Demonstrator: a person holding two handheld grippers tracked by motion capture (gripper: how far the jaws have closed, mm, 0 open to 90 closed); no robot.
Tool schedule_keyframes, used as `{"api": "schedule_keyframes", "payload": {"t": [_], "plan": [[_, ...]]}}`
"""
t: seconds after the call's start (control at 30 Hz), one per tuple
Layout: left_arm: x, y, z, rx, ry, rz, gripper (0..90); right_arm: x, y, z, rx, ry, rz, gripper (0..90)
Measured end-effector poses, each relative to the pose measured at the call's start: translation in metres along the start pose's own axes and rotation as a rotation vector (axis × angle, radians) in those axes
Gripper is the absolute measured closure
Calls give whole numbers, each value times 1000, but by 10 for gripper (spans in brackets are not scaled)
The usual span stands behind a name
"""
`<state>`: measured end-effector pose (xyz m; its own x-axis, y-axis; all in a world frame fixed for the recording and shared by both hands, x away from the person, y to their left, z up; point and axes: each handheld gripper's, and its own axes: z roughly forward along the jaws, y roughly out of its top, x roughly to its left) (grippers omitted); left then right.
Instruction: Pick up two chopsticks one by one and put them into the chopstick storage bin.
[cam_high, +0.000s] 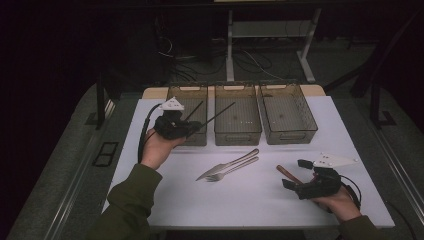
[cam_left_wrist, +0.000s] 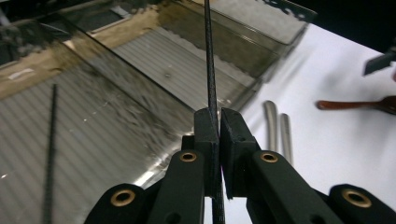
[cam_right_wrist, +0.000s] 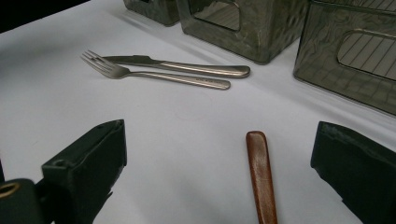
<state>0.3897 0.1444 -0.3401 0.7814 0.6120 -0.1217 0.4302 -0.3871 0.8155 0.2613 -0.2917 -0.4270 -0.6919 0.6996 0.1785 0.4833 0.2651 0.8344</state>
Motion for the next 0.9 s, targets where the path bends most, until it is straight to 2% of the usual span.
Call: {"api": "schedule_keyframes", "payload": {"t": [0.23, 0.47, 0.63, 0.73, 0.9], "plan": [[21, 11, 4, 15, 52, -22, 850, 0, 0, 0, 0, -1, 1, 30], [43, 19, 7, 21, 97, -70, 850, -1, 0, 0, 0, 0, 3, 30], [55, 20, 11, 32, 130, -99, 850, -1, 0, -1, -2, 1, 3, 30], [64, 18, 13, 55, 159, -110, 850, -1, 0, -1, -2, 0, 4, 30], [77, 14, 16, 83, 206, -156, 850, -1, 0, -1, -3, 1, 4, 30]]}}
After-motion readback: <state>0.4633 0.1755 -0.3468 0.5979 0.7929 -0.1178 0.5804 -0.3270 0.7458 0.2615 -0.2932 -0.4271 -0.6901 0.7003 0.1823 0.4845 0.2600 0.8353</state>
